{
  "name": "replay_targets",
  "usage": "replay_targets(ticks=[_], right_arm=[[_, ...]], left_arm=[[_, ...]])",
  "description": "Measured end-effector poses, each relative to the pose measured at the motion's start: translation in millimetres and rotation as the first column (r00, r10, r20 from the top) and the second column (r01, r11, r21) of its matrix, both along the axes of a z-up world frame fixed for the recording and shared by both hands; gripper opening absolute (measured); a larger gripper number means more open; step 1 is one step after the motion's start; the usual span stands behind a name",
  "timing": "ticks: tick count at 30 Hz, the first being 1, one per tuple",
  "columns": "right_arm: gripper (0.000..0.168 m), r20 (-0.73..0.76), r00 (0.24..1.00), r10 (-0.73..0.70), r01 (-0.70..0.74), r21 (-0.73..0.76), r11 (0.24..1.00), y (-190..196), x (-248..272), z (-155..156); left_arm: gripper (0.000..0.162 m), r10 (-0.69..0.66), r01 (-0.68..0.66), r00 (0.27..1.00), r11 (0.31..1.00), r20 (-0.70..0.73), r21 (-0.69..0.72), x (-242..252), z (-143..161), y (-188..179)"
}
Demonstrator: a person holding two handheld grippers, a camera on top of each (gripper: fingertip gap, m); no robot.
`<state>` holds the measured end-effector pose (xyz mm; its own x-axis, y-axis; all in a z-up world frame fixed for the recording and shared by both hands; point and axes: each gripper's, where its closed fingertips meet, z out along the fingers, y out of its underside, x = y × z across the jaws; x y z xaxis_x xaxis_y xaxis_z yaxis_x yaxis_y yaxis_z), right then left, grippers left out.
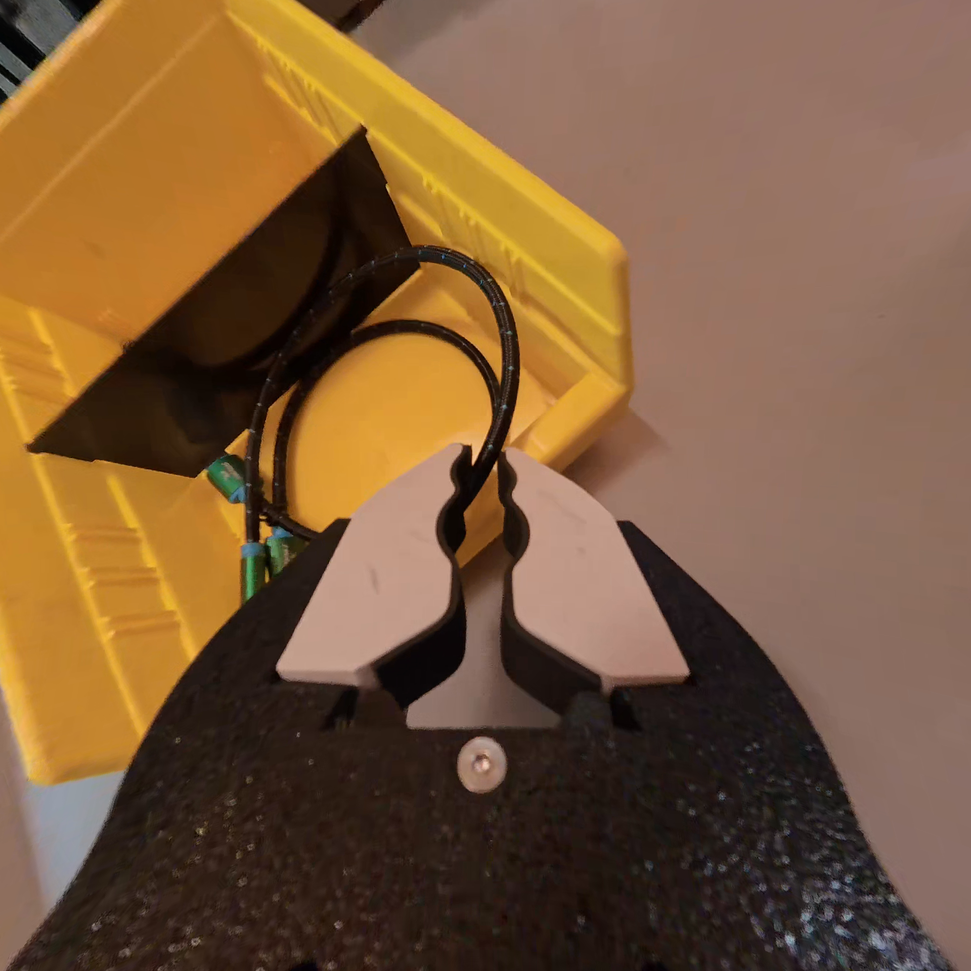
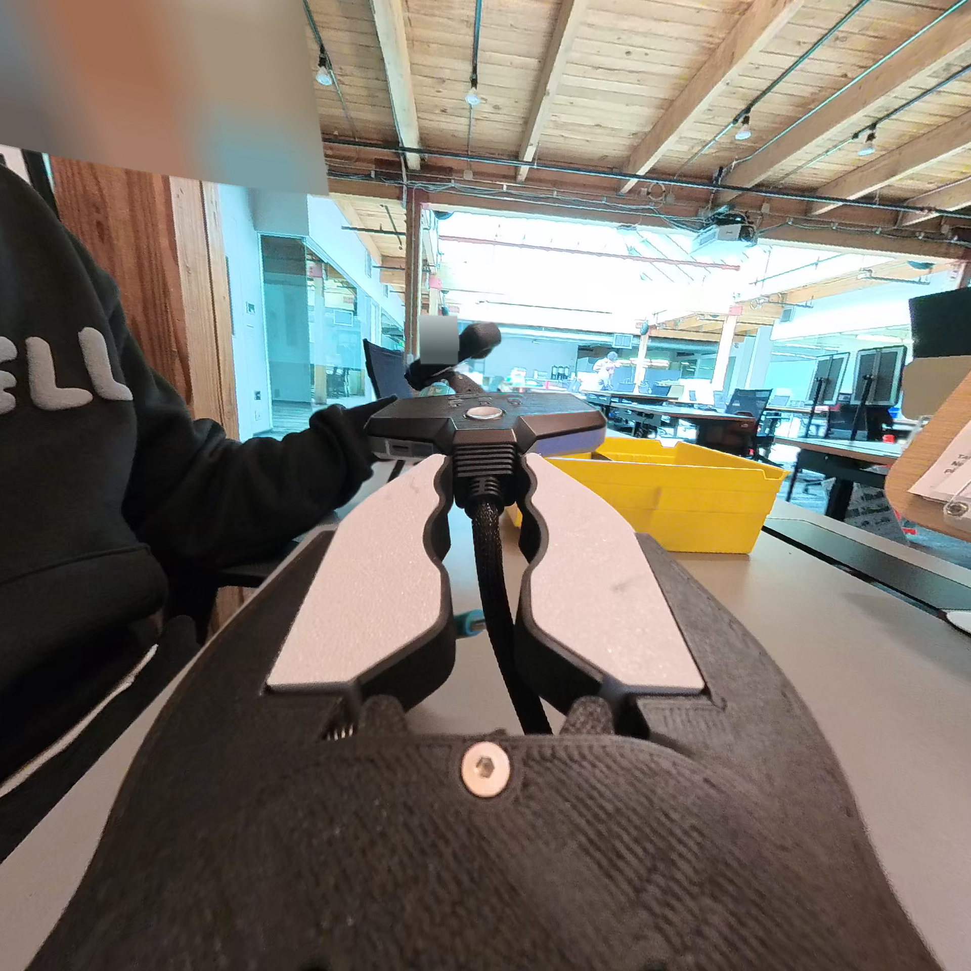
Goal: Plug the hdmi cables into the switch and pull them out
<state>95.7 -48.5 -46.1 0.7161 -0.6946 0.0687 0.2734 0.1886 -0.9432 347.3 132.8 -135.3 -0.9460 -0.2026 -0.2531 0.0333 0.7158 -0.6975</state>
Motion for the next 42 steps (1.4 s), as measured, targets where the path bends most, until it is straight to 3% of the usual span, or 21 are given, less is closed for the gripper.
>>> replay_targets(ticks=[4,7,11,13,15,17,20,24,28,30,33,34,39,42], right_arm=[[0.022,0.012,0.999,0.031,-0.031,0.025,0.999,-0.5,-4.6,2.5],[0.022,0.021,0.998,0.062,-0.063,0.050,0.997,-0.9,-8.8,5.5],[0.022,0.052,0.995,0.082,-0.085,0.060,0.995,-2.7,-15.4,9.7],[0.022,0.087,0.991,0.099,-0.105,0.068,0.992,-5.2,-23.3,14.9],[0.023,0.137,0.983,0.122,-0.135,0.092,0.987,-10.1,-35.2,22.8],[0.022,0.191,0.967,0.170,-0.194,0.116,0.974,-14.2,-52.7,30.9],[0.022,0.250,0.943,0.219,-0.258,0.137,0.956,-22.0,-76.9,36.3],[0.022,0.234,0.947,0.219,-0.257,0.147,0.955,-28.1,-81.2,32.4],[0.022,0.174,0.966,0.193,-0.212,0.096,0.973,-21.3,-69.6,21.6],[0.022,0.148,0.969,0.197,-0.209,0.071,0.975,-16.5,-65.6,17.2],[0.022,0.135,0.971,0.195,-0.204,0.056,0.977,-14.0,-63.3,14.9],[0.022,0.141,0.972,0.190,-0.200,0.066,0.978,-15.6,-63.3,16.1],[0.022,0.140,0.972,0.190,-0.201,0.064,0.978,-15.7,-63.0,16.0],[0.022,0.141,0.970,0.197,-0.207,0.062,0.976,-15.1,-64.1,16.1]], left_arm=[[0.007,0.054,-0.027,0.987,0.984,0.151,-0.174,4.4,49.5,-4.5],[0.006,0.148,-0.047,0.931,0.955,0.333,-0.294,4.5,96.8,-1.9],[0.006,0.108,0.173,0.831,0.882,0.546,-0.437,-40.6,155.0,-23.3],[0.006,0.009,0.355,0.781,0.817,0.625,-0.455,-79.0,170.4,-42.7],[0.006,-0.146,0.517,0.753,0.734,0.642,-0.440,-117.4,164.5,-65.7],[0.006,-0.282,0.659,0.677,0.643,0.680,-0.390,-151.4,148.9,-85.8],[0.006,-0.477,0.773,0.589,0.569,0.653,-0.282,-184.5,106.4,-110.8],[0.006,-0.698,0.853,0.504,0.494,0.508,-0.169,-207.1,48.6,-121.2],[0.007,-0.853,0.891,0.454,0.428,0.257,-0.155,-217.0,13.8,-103.4],[0.009,-0.868,0.869,0.484,0.464,0.109,-0.172,-212.5,1.7,-94.1],[0.033,-0.821,0.800,0.564,0.570,-0.090,-0.187,-198.5,-7.4,-83.7],[0.035,-0.790,0.768,0.602,0.613,-0.117,-0.183,-191.5,-6.9,-83.3],[0.035,-0.425,0.443,0.869,0.897,-0.251,0.013,-148.5,-19.8,-90.5],[0.035,-0.259,0.301,0.905,0.951,-0.337,0.077,-143.8,-34.2,-97.0]])
